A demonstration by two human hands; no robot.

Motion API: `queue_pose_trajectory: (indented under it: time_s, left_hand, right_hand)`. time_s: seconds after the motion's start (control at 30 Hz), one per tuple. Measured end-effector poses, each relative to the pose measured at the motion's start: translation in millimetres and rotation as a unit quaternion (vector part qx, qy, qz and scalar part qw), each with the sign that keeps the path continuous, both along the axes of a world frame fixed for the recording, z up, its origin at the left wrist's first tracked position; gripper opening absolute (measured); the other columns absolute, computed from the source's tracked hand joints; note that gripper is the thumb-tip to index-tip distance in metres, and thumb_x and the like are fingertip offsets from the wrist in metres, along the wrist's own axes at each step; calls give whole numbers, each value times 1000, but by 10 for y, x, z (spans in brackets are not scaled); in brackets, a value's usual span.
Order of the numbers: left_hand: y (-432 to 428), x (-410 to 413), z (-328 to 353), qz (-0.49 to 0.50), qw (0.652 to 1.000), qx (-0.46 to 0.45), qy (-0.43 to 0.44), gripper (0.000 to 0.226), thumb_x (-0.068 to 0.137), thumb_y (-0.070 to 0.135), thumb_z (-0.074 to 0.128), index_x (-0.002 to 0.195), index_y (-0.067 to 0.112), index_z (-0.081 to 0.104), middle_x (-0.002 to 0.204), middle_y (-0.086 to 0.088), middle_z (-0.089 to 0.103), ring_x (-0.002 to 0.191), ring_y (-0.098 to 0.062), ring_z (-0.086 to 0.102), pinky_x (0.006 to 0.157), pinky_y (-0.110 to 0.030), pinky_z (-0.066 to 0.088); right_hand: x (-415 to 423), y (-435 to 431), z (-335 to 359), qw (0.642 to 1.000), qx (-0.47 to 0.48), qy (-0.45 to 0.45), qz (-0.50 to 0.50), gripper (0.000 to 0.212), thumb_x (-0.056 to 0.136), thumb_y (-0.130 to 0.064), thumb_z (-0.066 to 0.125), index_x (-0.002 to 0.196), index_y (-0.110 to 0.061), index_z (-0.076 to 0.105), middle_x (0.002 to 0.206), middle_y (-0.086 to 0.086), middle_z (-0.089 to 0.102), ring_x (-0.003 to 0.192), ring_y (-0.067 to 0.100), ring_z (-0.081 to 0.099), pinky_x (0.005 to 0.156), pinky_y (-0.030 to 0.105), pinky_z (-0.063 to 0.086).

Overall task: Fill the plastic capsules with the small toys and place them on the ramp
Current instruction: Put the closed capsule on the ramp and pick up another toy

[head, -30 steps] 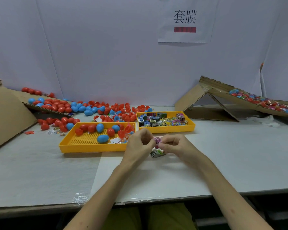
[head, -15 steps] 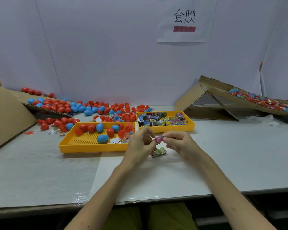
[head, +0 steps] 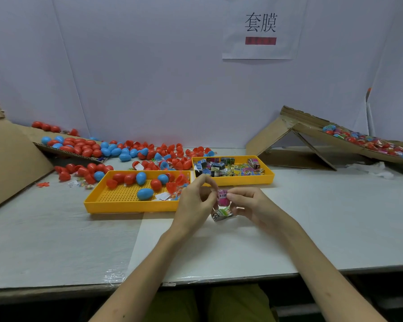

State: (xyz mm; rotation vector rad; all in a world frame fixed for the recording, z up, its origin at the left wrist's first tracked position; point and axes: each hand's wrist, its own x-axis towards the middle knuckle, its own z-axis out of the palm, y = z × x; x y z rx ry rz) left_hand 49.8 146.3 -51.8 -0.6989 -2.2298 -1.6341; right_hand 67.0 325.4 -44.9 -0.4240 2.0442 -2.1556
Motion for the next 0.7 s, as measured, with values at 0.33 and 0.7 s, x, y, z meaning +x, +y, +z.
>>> queue_pose_trajectory:
  time_s: [0.33, 0.7]
  left_hand:
    - [-20, 13, 4, 8, 998, -26, 50, 19, 94, 2, 63, 92, 20, 58, 64, 4, 68, 57, -9, 65, 53, -21, 52]
    - [-228, -37, 191, 207, 972, 3, 111, 13, 91, 6, 67, 89, 17, 61, 79, 10, 61, 75, -1, 59, 64, -6, 46]
  right_hand:
    - [20, -9, 40, 999, -35, -9, -23, 17, 81, -21, 69, 92, -13, 79, 81, 2, 69, 64, 11, 55, 63, 21, 49]
    - [24, -2, 56, 996, -43, -34, -68, 22, 76, -26, 74, 96, -21, 80, 91, 2, 73, 88, 18, 71, 67, 22, 54]
